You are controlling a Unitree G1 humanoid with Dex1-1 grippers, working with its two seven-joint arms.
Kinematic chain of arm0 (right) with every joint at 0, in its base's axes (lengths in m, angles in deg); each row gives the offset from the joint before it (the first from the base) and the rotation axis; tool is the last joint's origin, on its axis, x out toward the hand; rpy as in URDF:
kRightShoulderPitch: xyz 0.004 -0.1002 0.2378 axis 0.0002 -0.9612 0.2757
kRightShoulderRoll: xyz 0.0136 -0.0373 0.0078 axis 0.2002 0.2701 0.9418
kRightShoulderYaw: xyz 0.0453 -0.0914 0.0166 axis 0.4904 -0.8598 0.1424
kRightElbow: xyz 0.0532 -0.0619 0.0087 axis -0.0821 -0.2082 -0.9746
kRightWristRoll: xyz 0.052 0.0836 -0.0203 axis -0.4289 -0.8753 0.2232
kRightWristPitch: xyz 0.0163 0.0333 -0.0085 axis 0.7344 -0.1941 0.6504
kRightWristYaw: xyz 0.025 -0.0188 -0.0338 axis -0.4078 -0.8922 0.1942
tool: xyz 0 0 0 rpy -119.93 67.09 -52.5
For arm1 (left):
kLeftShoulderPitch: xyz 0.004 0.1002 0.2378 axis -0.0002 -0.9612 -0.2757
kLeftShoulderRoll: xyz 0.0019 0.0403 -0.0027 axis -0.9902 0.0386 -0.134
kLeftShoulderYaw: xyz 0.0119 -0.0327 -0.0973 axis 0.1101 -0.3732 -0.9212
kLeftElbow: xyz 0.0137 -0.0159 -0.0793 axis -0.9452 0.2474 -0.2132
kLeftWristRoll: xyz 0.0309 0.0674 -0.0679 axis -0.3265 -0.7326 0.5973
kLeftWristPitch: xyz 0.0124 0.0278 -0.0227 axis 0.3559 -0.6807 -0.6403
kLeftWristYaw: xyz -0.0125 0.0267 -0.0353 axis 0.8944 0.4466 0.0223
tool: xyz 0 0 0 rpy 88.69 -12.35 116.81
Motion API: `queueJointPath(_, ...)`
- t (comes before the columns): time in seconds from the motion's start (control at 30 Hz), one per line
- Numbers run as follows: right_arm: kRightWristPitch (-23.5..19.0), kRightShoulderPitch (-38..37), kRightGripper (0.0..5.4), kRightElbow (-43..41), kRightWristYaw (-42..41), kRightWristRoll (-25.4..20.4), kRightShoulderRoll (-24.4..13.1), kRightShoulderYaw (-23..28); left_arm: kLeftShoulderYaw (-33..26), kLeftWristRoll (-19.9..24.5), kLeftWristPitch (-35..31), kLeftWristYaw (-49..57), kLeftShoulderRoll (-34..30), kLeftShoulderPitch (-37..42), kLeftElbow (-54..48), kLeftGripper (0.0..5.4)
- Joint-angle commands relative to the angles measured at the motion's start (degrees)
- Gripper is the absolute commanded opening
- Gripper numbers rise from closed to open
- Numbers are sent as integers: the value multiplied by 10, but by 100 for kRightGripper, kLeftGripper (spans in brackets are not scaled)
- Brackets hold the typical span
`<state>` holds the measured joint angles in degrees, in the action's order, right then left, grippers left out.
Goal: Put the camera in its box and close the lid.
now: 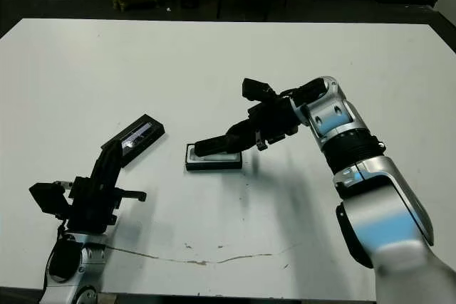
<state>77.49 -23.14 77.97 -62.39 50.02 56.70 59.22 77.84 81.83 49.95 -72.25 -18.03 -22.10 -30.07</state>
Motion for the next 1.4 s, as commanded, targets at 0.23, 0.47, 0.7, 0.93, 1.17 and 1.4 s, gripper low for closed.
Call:
queueJointPath(0.23,5,-10,37,-5,1,19,4,-13,2,-3,-2,2,0,-9,8,0)
queueJointPath(0.47,-11,-17,37,-8,8,31,14,-19,3,0,-10,4,1,-12,4,0)
queueJointPath(0.7,-7,-23,37,-8,14,38,21,-27,2,5,-7,-1,1,-11,9,0)
queueJointPath(0.93,-13,-27,37,-19,30,48,29,-34,3,4,-4,-3,1,-13,11,0)
queueJointPath(1.17,-41,-35,35,-17,42,46,47,-33,5,3,-5,-2,1,-15,8,0)
queueJointPath(1.4,-22,-50,35,-24,69,49,54,-27,4,7,-4,-3,2,-15,11,0)
